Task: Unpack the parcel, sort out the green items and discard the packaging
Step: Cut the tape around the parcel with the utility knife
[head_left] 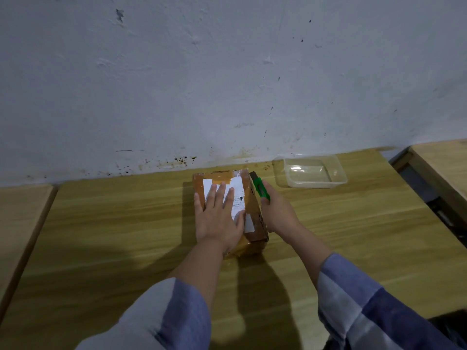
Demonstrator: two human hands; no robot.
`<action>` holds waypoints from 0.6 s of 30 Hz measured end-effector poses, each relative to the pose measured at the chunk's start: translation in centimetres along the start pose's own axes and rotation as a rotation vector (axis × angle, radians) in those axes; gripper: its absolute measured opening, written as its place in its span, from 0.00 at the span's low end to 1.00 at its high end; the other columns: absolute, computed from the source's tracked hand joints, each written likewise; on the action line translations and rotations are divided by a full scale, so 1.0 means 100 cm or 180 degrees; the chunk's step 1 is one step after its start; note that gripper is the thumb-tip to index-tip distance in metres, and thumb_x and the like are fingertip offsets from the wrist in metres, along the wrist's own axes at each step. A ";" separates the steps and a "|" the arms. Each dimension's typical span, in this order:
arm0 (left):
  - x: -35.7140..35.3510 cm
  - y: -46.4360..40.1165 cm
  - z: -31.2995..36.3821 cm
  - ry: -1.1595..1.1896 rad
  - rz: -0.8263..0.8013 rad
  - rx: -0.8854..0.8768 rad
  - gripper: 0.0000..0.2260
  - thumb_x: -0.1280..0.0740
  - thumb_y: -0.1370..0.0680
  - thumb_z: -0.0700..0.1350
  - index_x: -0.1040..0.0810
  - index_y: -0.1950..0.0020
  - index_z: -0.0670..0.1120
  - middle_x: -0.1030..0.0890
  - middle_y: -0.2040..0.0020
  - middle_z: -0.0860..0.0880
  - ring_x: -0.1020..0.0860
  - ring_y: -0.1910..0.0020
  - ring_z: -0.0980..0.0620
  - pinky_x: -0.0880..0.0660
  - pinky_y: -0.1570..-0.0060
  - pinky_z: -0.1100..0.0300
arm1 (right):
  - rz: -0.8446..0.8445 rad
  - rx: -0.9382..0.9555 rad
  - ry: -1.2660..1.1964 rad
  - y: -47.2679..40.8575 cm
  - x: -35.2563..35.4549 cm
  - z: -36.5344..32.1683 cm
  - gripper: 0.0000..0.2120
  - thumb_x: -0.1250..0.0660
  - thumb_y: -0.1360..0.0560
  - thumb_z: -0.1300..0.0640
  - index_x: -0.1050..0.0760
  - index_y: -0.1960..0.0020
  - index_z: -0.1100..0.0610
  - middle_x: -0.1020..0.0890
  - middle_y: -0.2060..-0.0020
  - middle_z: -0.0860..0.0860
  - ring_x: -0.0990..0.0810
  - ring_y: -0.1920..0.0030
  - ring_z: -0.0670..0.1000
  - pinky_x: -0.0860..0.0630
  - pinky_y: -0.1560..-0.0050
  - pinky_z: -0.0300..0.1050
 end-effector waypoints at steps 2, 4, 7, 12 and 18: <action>0.000 0.000 0.000 -0.0008 -0.0010 -0.0006 0.29 0.60 0.21 0.62 0.60 0.22 0.53 0.60 0.21 0.51 0.65 0.23 0.49 0.64 0.27 0.41 | -0.0016 0.0046 0.0022 0.000 0.000 -0.001 0.25 0.49 0.19 0.58 0.48 0.25 0.45 0.20 0.46 0.56 0.20 0.54 0.58 0.21 0.53 0.58; 0.000 0.000 0.000 -0.0010 -0.0030 -0.0005 0.29 0.60 0.21 0.62 0.60 0.22 0.53 0.61 0.21 0.51 0.65 0.24 0.49 0.64 0.27 0.40 | -0.0033 0.0085 0.0056 0.001 -0.001 -0.003 0.25 0.49 0.19 0.58 0.47 0.25 0.45 0.20 0.45 0.56 0.21 0.54 0.57 0.21 0.54 0.55; -0.002 -0.001 0.000 -0.0004 -0.0063 -0.0002 0.29 0.61 0.21 0.63 0.61 0.22 0.53 0.62 0.21 0.51 0.66 0.24 0.49 0.63 0.27 0.40 | 0.0048 0.0041 0.0138 -0.003 -0.003 -0.007 0.25 0.49 0.20 0.59 0.47 0.24 0.46 0.21 0.42 0.57 0.22 0.50 0.58 0.26 0.57 0.47; -0.002 -0.001 -0.001 -0.0028 -0.0045 -0.0008 0.30 0.61 0.21 0.63 0.60 0.22 0.53 0.61 0.21 0.51 0.66 0.24 0.49 0.62 0.27 0.40 | 0.0123 -0.0007 0.0170 -0.007 -0.002 -0.009 0.26 0.49 0.20 0.60 0.48 0.24 0.47 0.21 0.44 0.59 0.22 0.52 0.58 0.30 0.60 0.45; -0.002 -0.002 0.000 -0.0030 -0.0069 -0.0008 0.29 0.61 0.21 0.63 0.60 0.22 0.53 0.61 0.21 0.51 0.66 0.24 0.49 0.63 0.27 0.40 | 0.0070 0.0109 0.0489 -0.006 -0.002 -0.010 0.28 0.48 0.21 0.62 0.49 0.24 0.49 0.20 0.45 0.59 0.21 0.51 0.59 0.29 0.60 0.44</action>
Point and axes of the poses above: each hand's wrist, its own y-axis away from the middle knuckle, its own x-axis out of the back of the hand, z = x × y, the point moved 2 cm from there along -y, towards the middle knuckle
